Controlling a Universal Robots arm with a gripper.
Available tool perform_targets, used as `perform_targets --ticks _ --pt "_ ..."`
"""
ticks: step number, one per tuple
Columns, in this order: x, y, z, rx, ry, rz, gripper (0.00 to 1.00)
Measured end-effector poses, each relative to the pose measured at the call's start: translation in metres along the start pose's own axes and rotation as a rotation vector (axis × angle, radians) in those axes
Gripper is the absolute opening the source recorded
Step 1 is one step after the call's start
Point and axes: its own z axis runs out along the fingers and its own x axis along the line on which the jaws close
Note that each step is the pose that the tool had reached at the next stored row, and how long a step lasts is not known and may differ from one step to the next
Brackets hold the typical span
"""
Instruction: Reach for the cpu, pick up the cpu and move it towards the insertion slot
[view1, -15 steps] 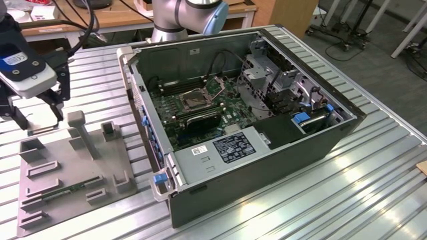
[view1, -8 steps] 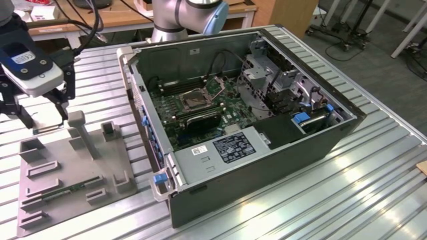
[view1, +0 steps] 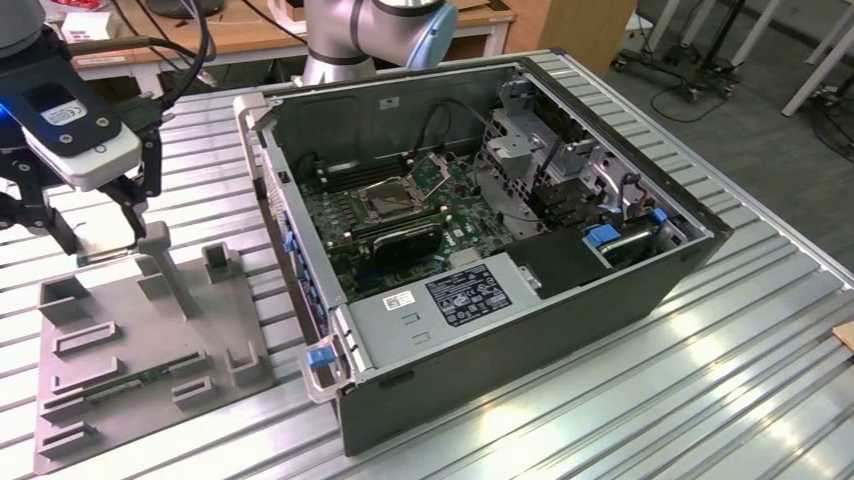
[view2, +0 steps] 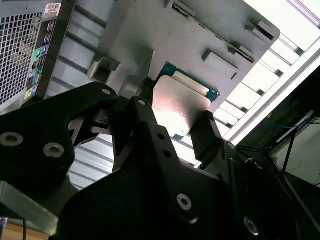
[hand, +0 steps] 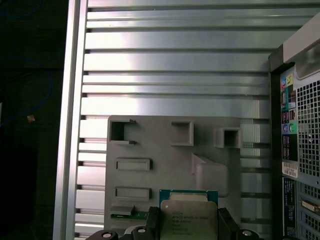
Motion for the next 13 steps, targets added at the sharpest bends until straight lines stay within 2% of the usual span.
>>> perform_targets --ticks 13 --pt "-0.0002 0.0001 -0.0033 -0.0001 -0.0001 0.0 0.54"
